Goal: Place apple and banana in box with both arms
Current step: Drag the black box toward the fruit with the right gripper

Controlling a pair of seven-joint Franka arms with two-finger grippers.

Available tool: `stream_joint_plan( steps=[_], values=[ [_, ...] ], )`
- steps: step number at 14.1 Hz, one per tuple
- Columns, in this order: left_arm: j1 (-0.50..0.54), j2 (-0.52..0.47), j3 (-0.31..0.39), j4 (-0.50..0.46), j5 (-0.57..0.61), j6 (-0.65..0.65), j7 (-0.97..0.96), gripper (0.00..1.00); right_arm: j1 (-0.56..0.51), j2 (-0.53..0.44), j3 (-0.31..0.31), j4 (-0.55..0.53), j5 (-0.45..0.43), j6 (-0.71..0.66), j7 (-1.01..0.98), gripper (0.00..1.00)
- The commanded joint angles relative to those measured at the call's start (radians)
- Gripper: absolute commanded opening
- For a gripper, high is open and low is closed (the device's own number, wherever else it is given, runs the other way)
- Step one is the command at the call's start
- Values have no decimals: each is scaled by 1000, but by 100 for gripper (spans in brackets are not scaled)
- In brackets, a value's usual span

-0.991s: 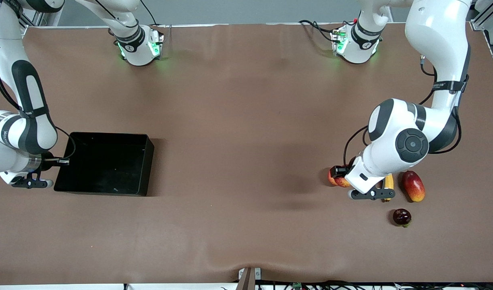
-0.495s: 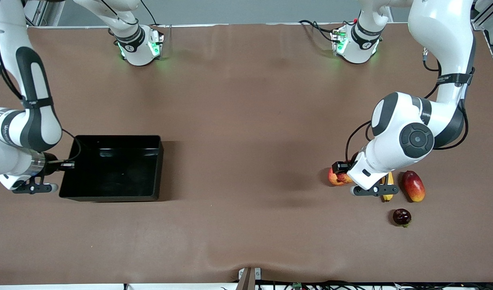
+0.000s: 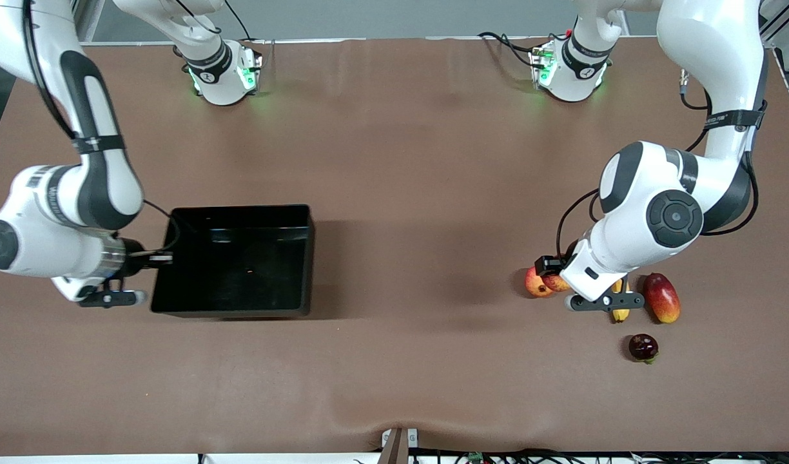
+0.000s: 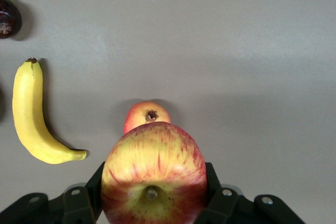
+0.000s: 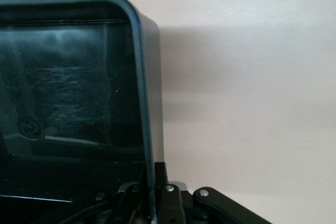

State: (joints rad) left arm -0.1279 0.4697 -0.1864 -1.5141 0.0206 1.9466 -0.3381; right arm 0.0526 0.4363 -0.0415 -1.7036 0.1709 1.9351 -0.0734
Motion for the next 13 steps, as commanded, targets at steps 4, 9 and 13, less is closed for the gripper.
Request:
stream_joint_plan(
  steps=[4,9,13],
  values=[
    [8,-39,-2,-11,-7,-20,-15,0,205,-24,-4,-44,59,-5,264,6],
    [8,-39,-2,-2,-7,-25,-15,0,467,-14,-6,-74,59,125,570,9],
    [5,-39,-1,-1,-10,-25,-15,0,607,28,-4,-80,87,260,710,9]
  ],
)
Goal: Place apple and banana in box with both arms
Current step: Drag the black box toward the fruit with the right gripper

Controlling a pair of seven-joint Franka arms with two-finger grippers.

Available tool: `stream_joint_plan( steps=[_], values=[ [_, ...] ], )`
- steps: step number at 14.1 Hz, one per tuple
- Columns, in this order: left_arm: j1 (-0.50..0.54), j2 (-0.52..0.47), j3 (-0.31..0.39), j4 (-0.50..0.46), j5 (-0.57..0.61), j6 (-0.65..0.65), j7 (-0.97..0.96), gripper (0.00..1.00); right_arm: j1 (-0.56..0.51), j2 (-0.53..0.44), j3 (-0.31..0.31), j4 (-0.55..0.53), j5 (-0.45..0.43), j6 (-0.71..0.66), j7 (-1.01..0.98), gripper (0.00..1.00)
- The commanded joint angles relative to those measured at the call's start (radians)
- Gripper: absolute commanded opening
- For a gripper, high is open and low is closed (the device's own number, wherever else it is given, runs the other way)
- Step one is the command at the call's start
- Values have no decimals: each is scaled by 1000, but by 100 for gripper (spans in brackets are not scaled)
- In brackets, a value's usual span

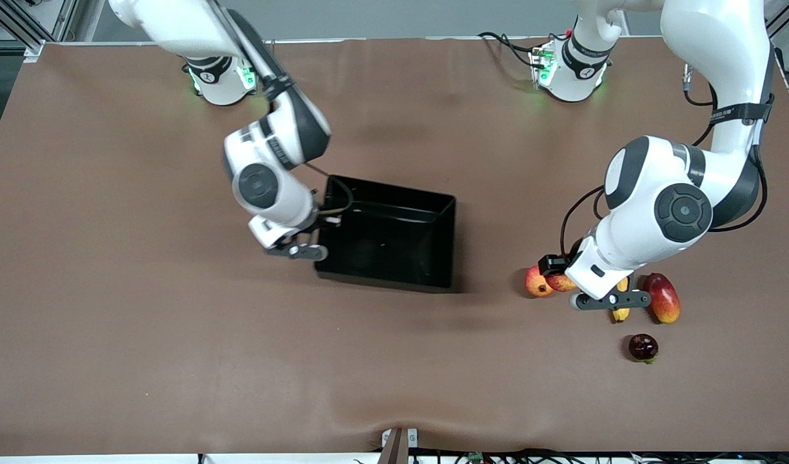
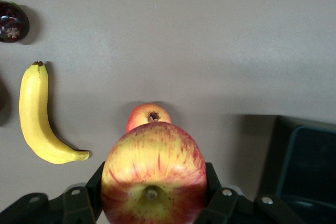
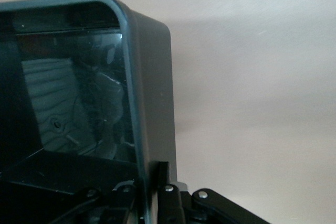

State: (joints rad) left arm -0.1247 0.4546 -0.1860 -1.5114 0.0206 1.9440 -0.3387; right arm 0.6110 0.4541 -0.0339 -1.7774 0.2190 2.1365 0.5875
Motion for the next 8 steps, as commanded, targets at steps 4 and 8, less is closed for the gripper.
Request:
stream_joint_plan(
  steps=[4,8],
  values=[
    [-1,-24,-3,-4,-10,-22,-14,0,183,109,-14,-4,141,262,138,9],
    [-6,-24,-3,-4,-11,-22,-32,0,197,118,-14,7,145,264,175,13]
  ],
)
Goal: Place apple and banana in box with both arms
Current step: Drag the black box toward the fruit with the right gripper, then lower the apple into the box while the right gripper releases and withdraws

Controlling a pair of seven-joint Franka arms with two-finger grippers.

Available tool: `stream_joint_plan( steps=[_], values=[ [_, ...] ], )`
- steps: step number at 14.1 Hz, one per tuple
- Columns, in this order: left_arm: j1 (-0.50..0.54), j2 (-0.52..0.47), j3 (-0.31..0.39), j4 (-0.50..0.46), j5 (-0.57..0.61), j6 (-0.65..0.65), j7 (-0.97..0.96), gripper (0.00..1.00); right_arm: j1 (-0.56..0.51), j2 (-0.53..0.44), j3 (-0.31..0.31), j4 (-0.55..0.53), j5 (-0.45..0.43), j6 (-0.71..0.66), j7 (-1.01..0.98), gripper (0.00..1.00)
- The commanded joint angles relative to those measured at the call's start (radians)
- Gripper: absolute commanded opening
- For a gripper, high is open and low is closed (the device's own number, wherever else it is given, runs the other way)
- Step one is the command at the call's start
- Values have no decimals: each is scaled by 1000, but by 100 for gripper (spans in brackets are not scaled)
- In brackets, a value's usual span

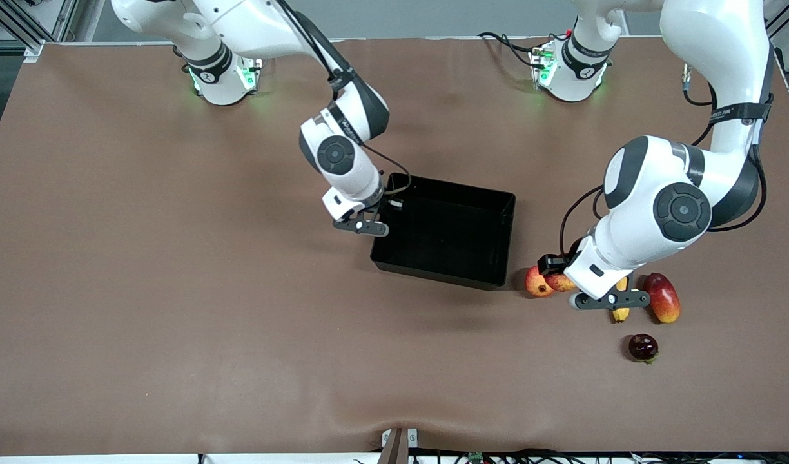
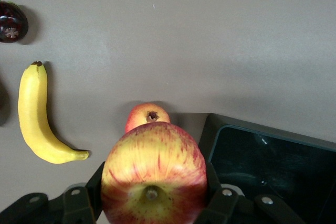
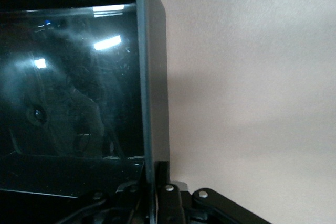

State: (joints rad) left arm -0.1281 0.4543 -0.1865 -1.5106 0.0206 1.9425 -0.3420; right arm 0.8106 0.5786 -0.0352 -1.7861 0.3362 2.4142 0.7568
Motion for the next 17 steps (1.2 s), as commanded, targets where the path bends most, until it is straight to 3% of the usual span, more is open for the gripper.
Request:
stream_joint_plan(
  steps=[1,3,4,6,7,11,14,17],
  values=[
    [-2,-25,-4,-6,-11,-20,-34,0,-7,-8,-12,17,27,-17,6,15],
    [-4,-26,-11,-6,-13,-37,-38,0,-14,-14,-14,25,27,-20,1,28],
    [-2,-26,-20,-6,-11,-40,-49,0,-16,-22,-15,31,26,-24,-1,54],
    [-7,-26,-24,-6,-11,-40,-75,0,-19,-40,-18,34,26,-29,-2,88],
    [-18,-25,-30,-8,-11,-40,-100,0,-19,-51,-20,34,26,-27,1,100],
    [-100,-2,-36,-31,-7,-39,-270,0,-82,-127,-52,34,12,-98,-36,100],
    [-180,11,-34,-55,-1,-14,-386,0,-219,-183,-57,33,12,-219,-233,100],
    [-217,0,-34,-156,7,67,-448,0,-371,-232,-57,31,12,-311,-431,100]
  ],
)
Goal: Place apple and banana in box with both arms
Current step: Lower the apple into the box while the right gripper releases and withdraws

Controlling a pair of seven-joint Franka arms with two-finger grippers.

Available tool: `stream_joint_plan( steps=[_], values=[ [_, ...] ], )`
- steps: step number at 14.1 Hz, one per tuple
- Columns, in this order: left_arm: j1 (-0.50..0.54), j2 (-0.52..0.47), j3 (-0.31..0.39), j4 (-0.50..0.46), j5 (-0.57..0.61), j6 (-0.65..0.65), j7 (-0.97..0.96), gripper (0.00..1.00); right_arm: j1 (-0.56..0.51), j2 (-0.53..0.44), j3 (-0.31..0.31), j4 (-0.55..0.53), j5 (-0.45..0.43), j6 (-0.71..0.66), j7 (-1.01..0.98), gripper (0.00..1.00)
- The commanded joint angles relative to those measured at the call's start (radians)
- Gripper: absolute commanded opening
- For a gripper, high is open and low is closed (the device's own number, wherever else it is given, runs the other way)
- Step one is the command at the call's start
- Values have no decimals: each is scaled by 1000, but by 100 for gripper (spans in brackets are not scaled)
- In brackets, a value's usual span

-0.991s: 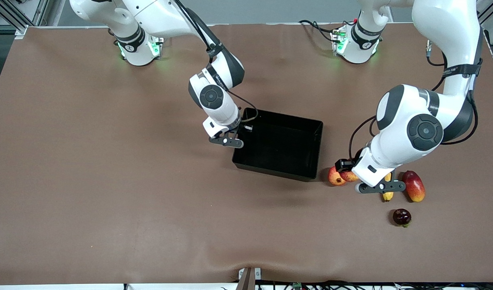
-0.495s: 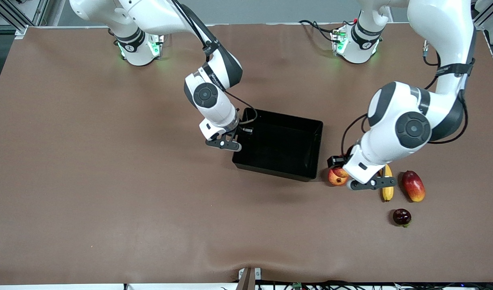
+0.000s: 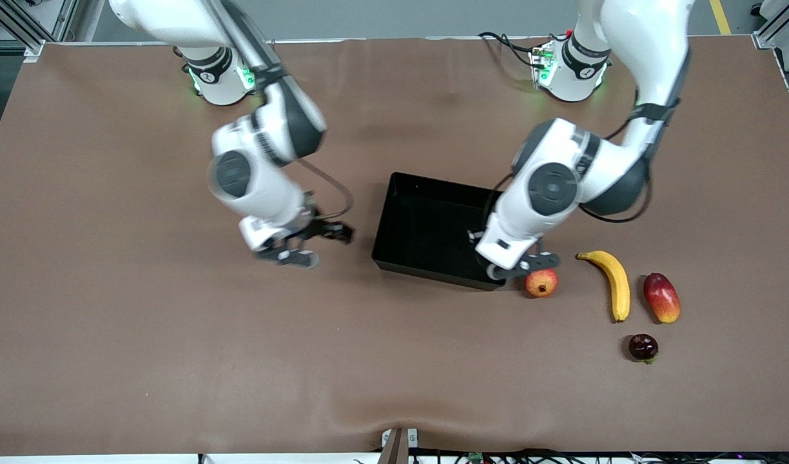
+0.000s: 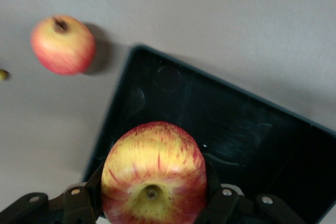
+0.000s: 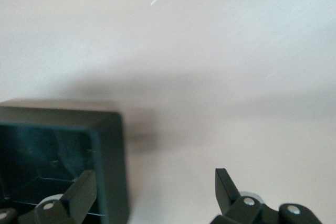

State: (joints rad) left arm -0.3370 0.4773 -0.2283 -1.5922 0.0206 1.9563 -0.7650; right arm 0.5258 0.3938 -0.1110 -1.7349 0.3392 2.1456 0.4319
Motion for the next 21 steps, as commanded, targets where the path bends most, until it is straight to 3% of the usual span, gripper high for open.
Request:
stream_joint_plan(
  steps=[1,5,9,11,15,18,19,21],
  values=[
    [-8,-25,7,-110,24,90,-27,0,-134,-59,19,-20,9,-67,-167,100],
    [-23,-22,7,-245,30,258,-43,0,-303,-114,17,-25,-18,-168,-370,100],
    [-23,-20,7,-362,84,384,-54,0,-407,-200,17,-26,-159,-300,-415,100],
    [-25,-11,7,-376,85,408,-57,0,-440,-246,17,-26,-219,-335,-436,100],
    [-31,27,7,-379,91,454,-62,0,-498,-315,17,-25,-233,-380,-512,100],
    [-33,46,7,-377,110,467,-68,4,-498,-386,19,-17,-322,-415,-510,100],
    [-34,47,9,-374,110,467,-68,25,-501,-404,17,-14,-324,-446,-507,100],
    [-34,41,7,-368,110,466,-82,100,-518,-437,19,-12,-324,-484,-498,100]
  ],
)
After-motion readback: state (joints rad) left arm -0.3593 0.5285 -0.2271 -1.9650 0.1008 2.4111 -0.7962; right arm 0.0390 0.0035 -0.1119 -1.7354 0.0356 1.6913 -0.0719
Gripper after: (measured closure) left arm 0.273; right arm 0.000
